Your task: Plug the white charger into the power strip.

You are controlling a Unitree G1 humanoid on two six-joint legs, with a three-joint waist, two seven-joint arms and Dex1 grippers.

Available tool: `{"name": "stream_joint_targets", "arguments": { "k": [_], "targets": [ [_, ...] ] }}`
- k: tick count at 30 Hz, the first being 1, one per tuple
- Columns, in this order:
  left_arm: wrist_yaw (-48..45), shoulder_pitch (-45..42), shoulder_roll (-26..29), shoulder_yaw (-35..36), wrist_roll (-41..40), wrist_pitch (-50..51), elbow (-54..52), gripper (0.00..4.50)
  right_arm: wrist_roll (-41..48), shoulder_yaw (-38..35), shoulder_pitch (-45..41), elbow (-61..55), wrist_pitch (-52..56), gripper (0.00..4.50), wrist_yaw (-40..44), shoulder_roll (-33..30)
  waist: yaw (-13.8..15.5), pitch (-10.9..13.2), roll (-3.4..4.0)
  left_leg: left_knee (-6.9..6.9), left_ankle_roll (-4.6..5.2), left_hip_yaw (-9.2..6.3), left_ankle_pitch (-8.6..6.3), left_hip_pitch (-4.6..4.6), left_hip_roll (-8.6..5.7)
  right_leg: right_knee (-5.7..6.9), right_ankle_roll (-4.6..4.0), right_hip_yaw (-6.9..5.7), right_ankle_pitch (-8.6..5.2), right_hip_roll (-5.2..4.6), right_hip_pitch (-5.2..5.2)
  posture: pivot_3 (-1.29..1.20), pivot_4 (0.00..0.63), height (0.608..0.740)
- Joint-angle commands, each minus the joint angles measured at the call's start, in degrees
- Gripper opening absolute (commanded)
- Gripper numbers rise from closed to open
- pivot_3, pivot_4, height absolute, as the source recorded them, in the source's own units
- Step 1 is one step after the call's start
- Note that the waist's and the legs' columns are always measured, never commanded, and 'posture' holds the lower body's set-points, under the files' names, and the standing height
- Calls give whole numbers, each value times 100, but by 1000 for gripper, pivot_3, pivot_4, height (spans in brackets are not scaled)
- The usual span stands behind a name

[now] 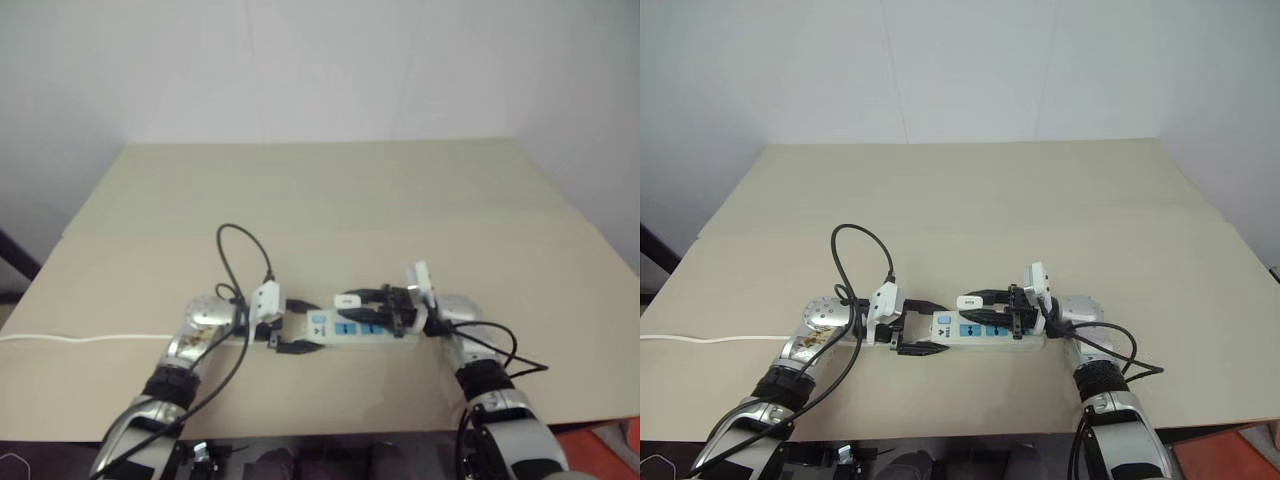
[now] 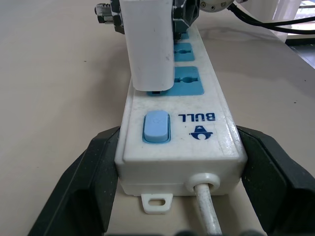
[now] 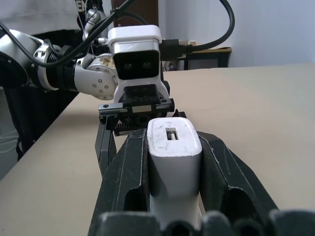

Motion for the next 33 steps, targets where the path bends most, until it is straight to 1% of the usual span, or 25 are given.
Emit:
{"name": "stream_joint_targets", "arguments": {
  "k": [1,3,6,10,17,19,22,27,30,33],
  "targets": [
    [-102,18,53,-36,-49,15,-219,3234,-295,194,202,528,42,1105,26,49,-2,-8,-10,0,-1,0,-1,2,2,0,0,0,0,1,0,0,150,740],
    [-114,33,68,-30,-64,33,-254,3234,-363,241,189,625,144,1105,-10,77,-2,-22,-26,0,-7,1,-5,4,12,0,-4,1,2,11,0,0,150,740],
    [-120,40,86,-20,-87,55,-283,3234,-427,318,207,707,241,1105,-14,113,-3,-38,-46,2,-28,2,-18,14,50,-6,-22,7,13,53,4,0,150,740],
    [-120,53,112,-21,-85,44,-276,3234,-570,432,232,879,146,1105,-123,158,-2,-61,-46,-4,-42,2,-23,29,73,-2,-41,6,10,86,5,0,150,740],
    [-117,50,115,-28,-67,34,-270,3234,-719,414,319,1200,-620,1105,-190,183,-7,-101,-53,-5,-46,4,-26,40,76,-2,-44,7,10,92,11,0,150,740],
    [-117,48,107,-28,-62,28,-263,3234,-742,437,330,1272,-684,1105,-193,167,-7,-104,-53,-6,-47,4,-26,45,77,-3,-45,7,10,94,15,0,150,740],
    [-123,52,102,-30,-63,34,-272,3234,-813,534,323,1316,-534,1105,-233,114,-7,-105,-54,-8,-47,4,-27,56,81,-3,-45,7,10,95,25,0,150,740],
    [-135,71,89,-38,-68,65,-309,3234,-920,680,317,1264,-26,1105,-480,63,-9,-106,-53,-28,-48,4,-36,124,90,-13,-60,7,-5,96,94,0,150,740],
    [-137,88,87,-46,-72,84,-336,3234,-930,755,311,1229,164,1105,-527,42,-7,-125,-52,-29,-56,5,-40,129,115,-11,-71,8,-12,117,96,0,150,740],
    [-134,86,90,-47,-68,69,-322,3234,-942,770,350,1278,-138,1105,-502,53,-5,-130,-51,-29,-69,6,-48,137,144,-10,-86,9,-18,147,100,0,150,740]
  ]
}}
